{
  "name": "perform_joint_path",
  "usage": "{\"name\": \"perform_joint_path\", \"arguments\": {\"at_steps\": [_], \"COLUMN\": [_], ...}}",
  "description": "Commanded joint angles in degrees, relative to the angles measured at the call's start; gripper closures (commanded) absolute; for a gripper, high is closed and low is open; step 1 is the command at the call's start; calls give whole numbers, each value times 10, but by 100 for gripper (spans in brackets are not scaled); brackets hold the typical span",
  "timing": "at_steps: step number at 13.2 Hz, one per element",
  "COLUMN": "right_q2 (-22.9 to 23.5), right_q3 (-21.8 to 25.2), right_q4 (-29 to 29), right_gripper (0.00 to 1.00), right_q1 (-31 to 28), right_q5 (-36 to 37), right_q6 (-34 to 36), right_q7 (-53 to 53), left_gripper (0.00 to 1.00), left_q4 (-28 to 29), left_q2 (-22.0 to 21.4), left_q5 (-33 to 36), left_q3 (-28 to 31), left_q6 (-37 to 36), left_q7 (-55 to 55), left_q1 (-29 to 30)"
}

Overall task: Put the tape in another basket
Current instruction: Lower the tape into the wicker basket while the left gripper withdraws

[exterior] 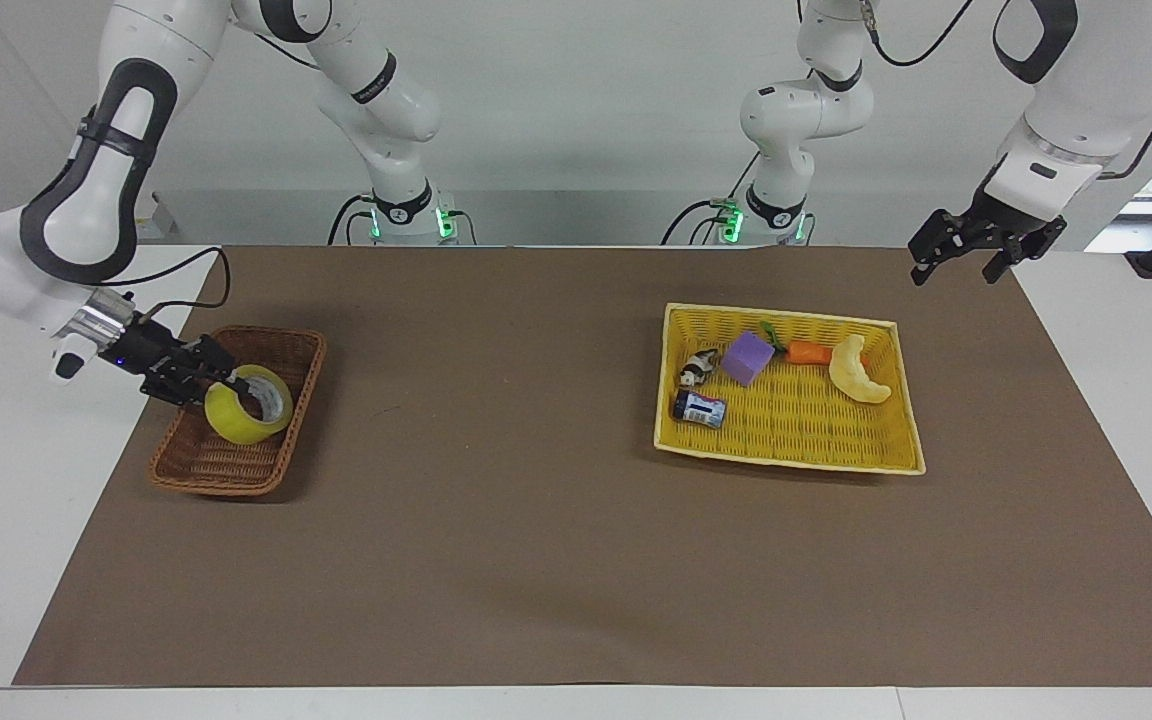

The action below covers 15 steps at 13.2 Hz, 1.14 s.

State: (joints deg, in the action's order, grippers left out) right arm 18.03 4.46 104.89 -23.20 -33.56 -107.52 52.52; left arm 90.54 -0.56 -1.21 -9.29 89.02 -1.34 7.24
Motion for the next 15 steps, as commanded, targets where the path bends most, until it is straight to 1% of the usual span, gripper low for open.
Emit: {"name": "perform_joint_path", "arguments": {"at_steps": [1,3,4,5,6,8,10,13,15], "right_q2": [6,8,5,3,-1,-6,-17,-41,-68], "right_q3": [-5,-5,-5,-4,-5,-4,-5,-5,-6], "right_q4": [-9,-17,-24,-29,-33,-60,-86,-90,-86], "right_gripper": [0,0,0,0,0,0,0,0,0], "right_q1": [-4,3,10,30,41,78,108,156,196], "right_q5": [16,16,16,22,41,92,168,255,308], "right_q6": [-14,-22,-37,-61,-79,-92,-93,-102,-92], "right_q7": [26,17,12,-8,-35,-110,-194,-321,-418], "left_gripper": [0,0,0,0,0,0,0,0,0], "left_q4": [-16,-14,-15,-15,-15,-16,-16,-16,-17], "left_q2": [7,7,7,6,6,6,6,6,6], "left_q5": [11,13,14,14,14,13,13,13,12], "left_q3": [-6,22,63,89,90,90,92,96,94], "left_q6": [-16,-21,-22,-22,-18,-16,-16,-10,-9], "left_q7": [-2,1,0,-1,-1,-1,-1,1,6], "left_q1": [9,-26,-61,-91,-94,-93,-93,-93,-100]}}
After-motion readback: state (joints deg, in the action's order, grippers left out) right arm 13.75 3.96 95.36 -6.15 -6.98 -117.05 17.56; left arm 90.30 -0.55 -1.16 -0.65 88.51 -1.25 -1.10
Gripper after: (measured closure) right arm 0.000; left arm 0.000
